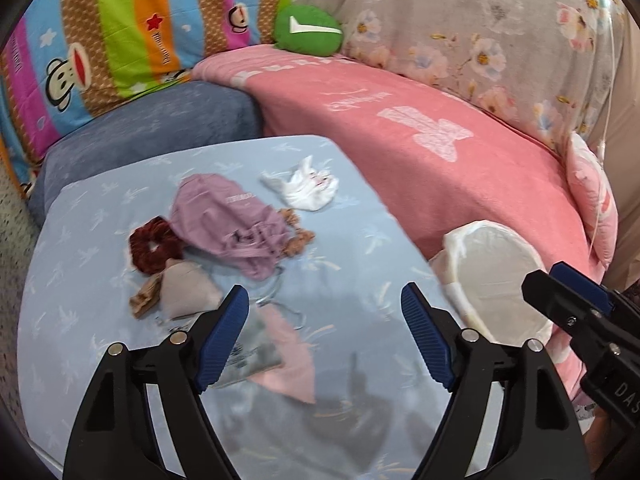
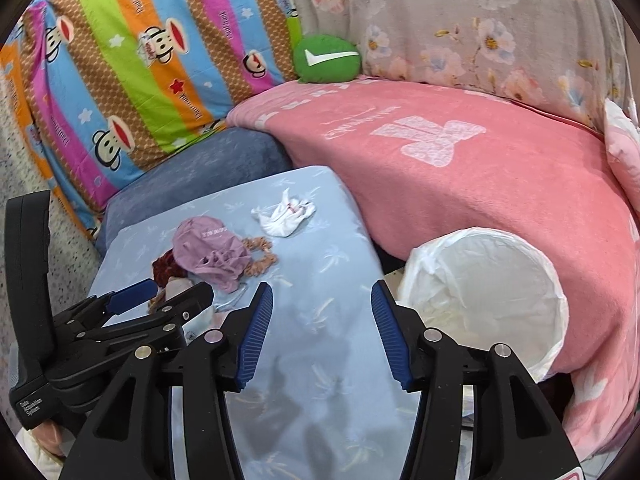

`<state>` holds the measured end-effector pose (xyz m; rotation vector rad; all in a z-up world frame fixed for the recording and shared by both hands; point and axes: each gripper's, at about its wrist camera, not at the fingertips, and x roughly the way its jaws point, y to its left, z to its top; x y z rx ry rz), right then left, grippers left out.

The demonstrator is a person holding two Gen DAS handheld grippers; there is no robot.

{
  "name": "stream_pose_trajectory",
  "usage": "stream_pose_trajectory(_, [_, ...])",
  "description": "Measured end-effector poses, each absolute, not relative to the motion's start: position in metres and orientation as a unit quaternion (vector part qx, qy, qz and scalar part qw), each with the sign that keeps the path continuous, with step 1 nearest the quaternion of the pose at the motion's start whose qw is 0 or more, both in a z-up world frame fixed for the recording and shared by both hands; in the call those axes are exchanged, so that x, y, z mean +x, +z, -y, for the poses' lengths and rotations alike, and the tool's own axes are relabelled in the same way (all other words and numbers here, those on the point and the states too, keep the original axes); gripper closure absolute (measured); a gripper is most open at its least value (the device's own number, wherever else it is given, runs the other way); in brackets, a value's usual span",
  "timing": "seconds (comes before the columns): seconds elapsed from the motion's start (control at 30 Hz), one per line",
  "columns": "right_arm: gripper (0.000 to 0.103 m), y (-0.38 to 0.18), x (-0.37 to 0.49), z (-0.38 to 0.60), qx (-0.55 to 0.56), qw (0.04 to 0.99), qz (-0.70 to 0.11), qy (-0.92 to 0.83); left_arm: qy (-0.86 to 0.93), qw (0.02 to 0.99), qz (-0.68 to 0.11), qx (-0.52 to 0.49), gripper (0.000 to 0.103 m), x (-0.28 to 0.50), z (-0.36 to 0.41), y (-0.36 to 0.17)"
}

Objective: Collect trash

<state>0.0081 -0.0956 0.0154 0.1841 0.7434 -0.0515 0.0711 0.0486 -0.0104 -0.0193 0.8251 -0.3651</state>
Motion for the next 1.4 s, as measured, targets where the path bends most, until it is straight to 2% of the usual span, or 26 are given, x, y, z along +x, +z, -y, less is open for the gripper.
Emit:
stream_pose_trajectory(0.27, [0.052, 0.0, 0.016, 0.06, 0.074, 0.921, -0.382, 0.001, -0.149, 0.897, -0.415, -0.027, 0.028, 0.073, -0.083, -0.024])
stream_pose_trajectory(0.6, [0.052, -0.02, 0.03, 0.031, 0.066, 0.912, -0.405, 0.024, -0.117, 0.891, -0.437, -0.043, 0.022, 0.077, -0.12, -0.044])
stream_pose_trajectory(1.13, [0.052, -0.069, 0.058, 0.02, 0.063, 0.892, -0.447, 0.029, -0.118, 0.867, -0.482, -0.047, 0.022, 0.105, -0.119, -0.089])
stream_pose_trajectory(1.2, [0.052, -0.076, 0.062, 0.02, 0.066, 0.888, -0.455, 0.031, -0.119, 0.864, -0.486, -0.051, 0.026, 0.11, -0.118, -0.093])
stream_pose_trajectory(1.3, [0.052, -0.087, 0.065, 0.018, 0.067, 0.882, -0.465, 0.032, -0.123, 0.857, -0.498, -0.053, 0.041, 0.117, -0.117, -0.101])
stream_pose_trajectory(1.37, [0.052, -0.094, 0.068, 0.015, 0.068, 0.879, -0.471, 0.034, -0.126, 0.853, -0.504, -0.053, 0.054, 0.119, -0.118, -0.105])
stream_pose_trajectory(1.4, [0.052, -0.097, 0.069, 0.014, 0.067, 0.877, -0.474, 0.036, -0.126, 0.853, -0.504, -0.052, 0.057, 0.119, -0.118, -0.106])
